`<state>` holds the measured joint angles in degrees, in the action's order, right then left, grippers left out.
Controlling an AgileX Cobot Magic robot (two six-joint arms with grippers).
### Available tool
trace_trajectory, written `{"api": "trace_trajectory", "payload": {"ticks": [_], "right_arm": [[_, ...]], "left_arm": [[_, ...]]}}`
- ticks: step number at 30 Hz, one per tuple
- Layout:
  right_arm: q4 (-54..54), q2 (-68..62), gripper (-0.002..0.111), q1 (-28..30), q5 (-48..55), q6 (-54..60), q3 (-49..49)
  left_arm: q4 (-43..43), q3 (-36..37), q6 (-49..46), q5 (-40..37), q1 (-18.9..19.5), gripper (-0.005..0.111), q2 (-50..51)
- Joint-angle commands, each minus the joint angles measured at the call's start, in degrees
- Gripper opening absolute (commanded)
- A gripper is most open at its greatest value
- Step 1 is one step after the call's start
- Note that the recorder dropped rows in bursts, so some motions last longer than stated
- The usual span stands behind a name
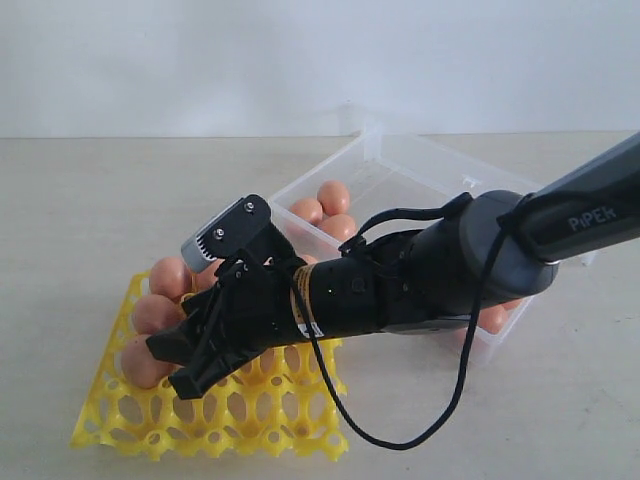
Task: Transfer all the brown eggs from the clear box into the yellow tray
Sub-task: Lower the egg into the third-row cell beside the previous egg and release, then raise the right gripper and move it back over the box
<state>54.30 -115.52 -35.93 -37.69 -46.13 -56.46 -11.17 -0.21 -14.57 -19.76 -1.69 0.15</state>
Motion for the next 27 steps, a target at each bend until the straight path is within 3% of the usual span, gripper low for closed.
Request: {"api": "trace_trajectory", "payload": {"ticks": [1,11,14,18,20,27], "right_arm": [[-0.05,0.16,0.049,-0.06,-0.46,0.45,-0.27],[-0.80,5.38,0.048,-0.06,-1.92,0.02,-0.27],[-2.26,10.86,0.039,-0.06,3.93,-3.44,-0.27],[-2.36,18.67,0.013,-0.06,26.65,-7.80,-0.27],[-2.39,21.29,0.005,-0.06,40.31,-7.80,-0.27],[-2.62,25.62,0.004,-0.06,92.28,-1.05,-0.27]], "left_arm": [[0.08,0.21,-0.08,0.24,-0.25,0.004,-0.15],[0.08,0.21,-0.08,0.24,-0.25,0.004,-0.15],[0.08,0.21,-0.08,0.24,-0.25,0.004,-0.15],[0.08,0.21,-0.08,0.24,-0.25,0.004,-0.15],[0.08,0.21,-0.08,0.24,-0.25,0.004,-0.15],[0.08,0.21,-0.08,0.24,-0.25,0.004,-0.15]]}}
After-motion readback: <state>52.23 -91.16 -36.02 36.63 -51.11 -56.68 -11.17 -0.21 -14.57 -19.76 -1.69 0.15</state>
